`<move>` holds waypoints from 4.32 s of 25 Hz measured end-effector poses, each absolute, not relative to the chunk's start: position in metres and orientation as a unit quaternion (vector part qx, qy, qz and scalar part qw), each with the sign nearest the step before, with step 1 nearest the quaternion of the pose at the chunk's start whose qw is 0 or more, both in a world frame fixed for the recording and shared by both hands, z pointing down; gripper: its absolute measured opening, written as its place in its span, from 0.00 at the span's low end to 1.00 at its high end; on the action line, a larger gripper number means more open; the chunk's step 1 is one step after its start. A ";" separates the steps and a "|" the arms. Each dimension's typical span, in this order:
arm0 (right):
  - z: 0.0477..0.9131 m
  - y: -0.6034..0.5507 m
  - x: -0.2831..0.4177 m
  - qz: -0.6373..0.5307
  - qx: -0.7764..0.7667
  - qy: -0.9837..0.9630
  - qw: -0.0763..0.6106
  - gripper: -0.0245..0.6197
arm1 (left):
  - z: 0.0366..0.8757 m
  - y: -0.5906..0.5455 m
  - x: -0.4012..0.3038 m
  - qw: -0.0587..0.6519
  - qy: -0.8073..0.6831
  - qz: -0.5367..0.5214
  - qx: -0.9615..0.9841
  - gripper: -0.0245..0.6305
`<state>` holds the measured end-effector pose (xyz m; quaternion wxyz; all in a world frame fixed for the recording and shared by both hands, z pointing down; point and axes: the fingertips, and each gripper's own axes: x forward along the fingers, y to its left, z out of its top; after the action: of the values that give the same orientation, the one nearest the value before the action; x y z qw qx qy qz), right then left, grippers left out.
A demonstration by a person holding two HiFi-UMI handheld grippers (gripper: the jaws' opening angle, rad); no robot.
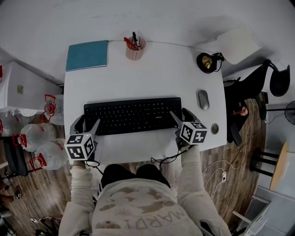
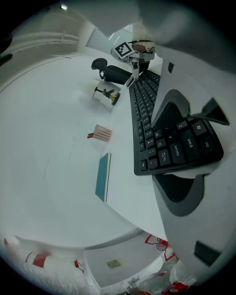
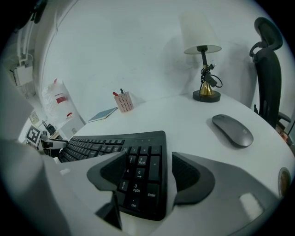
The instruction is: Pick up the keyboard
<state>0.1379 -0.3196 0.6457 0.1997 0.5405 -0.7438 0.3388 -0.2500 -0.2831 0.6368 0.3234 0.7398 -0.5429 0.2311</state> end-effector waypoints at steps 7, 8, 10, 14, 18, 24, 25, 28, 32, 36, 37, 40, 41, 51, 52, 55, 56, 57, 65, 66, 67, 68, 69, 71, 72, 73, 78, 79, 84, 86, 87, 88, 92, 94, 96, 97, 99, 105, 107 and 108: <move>0.649 -0.320 0.137 0.363 0.525 -0.748 0.183 0.52 | 0.639 -0.285 -0.249 0.333 -0.542 0.227 0.738 0.51; 0.650 -0.320 0.136 0.365 0.522 -0.749 0.184 0.52 | 0.640 -0.284 -0.250 0.333 -0.542 0.227 0.737 0.51; 0.651 -0.320 0.135 0.367 0.518 -0.750 0.186 0.51 | 0.641 -0.283 -0.250 0.333 -0.541 0.230 0.737 0.51; 0.649 -0.320 0.137 0.368 0.518 -0.749 0.186 0.51 | 0.640 -0.279 -0.249 0.346 -0.536 0.234 0.734 0.51; 0.649 -0.320 0.136 0.368 0.519 -0.749 0.186 0.51 | 0.644 -0.274 -0.249 0.369 -0.548 0.210 0.720 0.51; 0.650 -0.320 0.136 0.370 0.519 -0.748 0.185 0.50 | 0.646 -0.275 -0.249 0.361 -0.556 0.220 0.716 0.51; 0.650 -0.320 0.136 0.370 0.519 -0.748 0.185 0.50 | 0.645 -0.275 -0.249 0.360 -0.557 0.220 0.715 0.51; 0.649 -0.319 0.136 0.372 0.521 -0.744 0.191 0.50 | 0.645 -0.275 -0.250 0.364 -0.558 0.218 0.713 0.51; 0.649 -0.313 0.133 0.371 0.521 -0.745 0.187 0.48 | 0.645 -0.273 -0.255 0.370 -0.560 0.227 0.706 0.51; 0.644 -0.308 0.128 0.357 0.527 -0.749 0.183 0.48 | 0.643 -0.268 -0.259 0.368 -0.562 0.227 0.705 0.51; 0.641 -0.307 0.127 0.352 0.529 -0.751 0.182 0.48 | 0.640 -0.267 -0.260 0.365 -0.564 0.225 0.706 0.51; 0.627 -0.307 0.124 0.332 0.534 -0.758 0.171 0.48 | 0.629 -0.266 -0.263 0.350 -0.569 0.214 0.712 0.51; 0.622 -0.307 0.124 0.325 0.536 -0.762 0.165 0.48 | 0.624 -0.267 -0.263 0.343 -0.572 0.209 0.715 0.51; 0.560 -0.307 0.125 0.265 0.548 -0.783 0.128 0.49 | 0.566 -0.265 -0.261 0.286 -0.590 0.168 0.736 0.51; 0.554 -0.306 0.126 0.260 0.547 -0.786 0.125 0.49 | 0.560 -0.263 -0.260 0.281 -0.593 0.165 0.737 0.51; 0.539 -0.303 0.127 0.249 0.545 -0.792 0.116 0.49 | 0.544 -0.259 -0.258 0.267 -0.599 0.156 0.739 0.51; 0.534 -0.302 0.128 0.245 0.545 -0.794 0.112 0.49 | 0.539 -0.257 -0.258 0.262 -0.601 0.153 0.740 0.51; 0.529 -0.301 0.129 0.242 0.544 -0.796 0.108 0.49 | 0.534 -0.256 -0.257 0.257 -0.602 0.150 0.741 0.51; 0.493 -0.290 0.140 0.212 0.543 -0.809 0.077 0.49 | 0.493 -0.242 -0.245 0.217 -0.615 0.129 0.747 0.51; 0.488 -0.288 0.141 0.208 0.543 -0.810 0.074 0.49 | 0.489 -0.240 -0.244 0.213 -0.616 0.126 0.748 0.51; 0.483 -0.286 0.143 0.204 0.543 -0.811 0.071 0.49 | 0.485 -0.238 -0.242 0.210 -0.617 0.123 0.748 0.51; 0.479 -0.284 0.144 0.200 0.543 -0.813 0.069 0.49 | 0.481 -0.235 -0.241 0.207 -0.618 0.121 0.749 0.51; 0.475 -0.282 0.146 0.197 0.543 -0.814 0.067 0.49 | 0.477 -0.233 -0.239 0.205 -0.619 0.118 0.749 0.51; 0.466 -0.278 0.149 0.190 0.542 -0.816 0.063 0.49 | 0.470 -0.228 -0.235 0.199 -0.622 0.113 0.749 0.51; 0.462 -0.276 0.151 0.187 0.542 -0.817 0.061 0.49 | 0.466 -0.226 -0.234 0.196 -0.623 0.110 0.749 0.51; 0.458 -0.275 0.153 0.184 0.542 -0.818 0.059 0.49 | 0.461 -0.224 -0.232 0.192 -0.624 0.108 0.750 0.51; 0.437 -0.266 0.163 0.166 0.542 -0.823 0.045 0.49 | 0.441 -0.215 -0.221 0.174 -0.629 0.094 0.752 0.51; 0.432 -0.264 0.166 0.162 0.542 -0.824 0.042 0.49 | 0.437 -0.213 -0.219 0.170 -0.630 0.091 0.753 0.51; 0.409 -0.256 0.177 0.140 0.541 -0.829 0.029 0.49 | 0.416 -0.204 -0.207 0.153 -0.634 0.075 0.755 0.51; 0.400 -0.253 0.179 0.132 0.541 -0.830 0.024 0.49 | 0.408 -0.201 -0.205 0.147 -0.635 0.068 0.756 0.51; 0.395 -0.252 0.180 0.128 0.541 -0.831 0.022 0.49 | 0.404 -0.199 -0.204 0.144 -0.635 0.065 0.756 0.51; 0.391 -0.250 0.181 0.125 0.541 -0.831 0.020 0.49 | 0.400 -0.198 -0.204 0.141 -0.635 0.062 0.757 0.51; 0.376 -0.243 0.185 0.114 0.542 -0.833 0.008 0.49 | 0.384 -0.192 -0.200 0.123 -0.637 0.053 0.759 0.51; 0.369 -0.240 0.188 0.109 0.541 -0.834 0.003 0.49 | 0.376 -0.189 -0.197 0.115 -0.638 0.049 0.760 0.51; 0.362 -0.236 0.193 0.103 0.541 -0.834 -0.002 0.49 | 0.369 -0.186 -0.191 0.109 -0.639 0.044 0.760 0.51; 0.358 -0.235 0.196 0.100 0.541 -0.835 -0.003 0.49 | 0.366 -0.185 -0.189 0.107 -0.639 0.042 0.761 0.51; 0.351 -0.231 0.200 0.094 0.541 -0.836 -0.007 0.49 | 0.360 -0.181 -0.185 0.103 -0.639 0.037 0.761 0.51; 0.331 -0.219 0.205 0.075 0.540 -0.838 -0.021 0.49 | 0.342 -0.168 -0.179 0.085 -0.641 0.023 0.762 0.51; 0.326 -0.214 0.202 0.068 0.539 -0.839 -0.025 0.49 | 0.338 -0.164 -0.182 0.081 -0.642 0.017 0.763 0.51; 0.323 -0.212 0.200 0.064 0.539 -0.839 -0.026 0.49 | 0.337 -0.161 -0.184 0.079 -0.642 0.015 0.763 0.51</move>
<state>0.2005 -0.2115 0.3231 -0.0262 0.5394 -0.8392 0.0640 -0.1839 -0.1613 0.3366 0.0790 0.7627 -0.6418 0.0149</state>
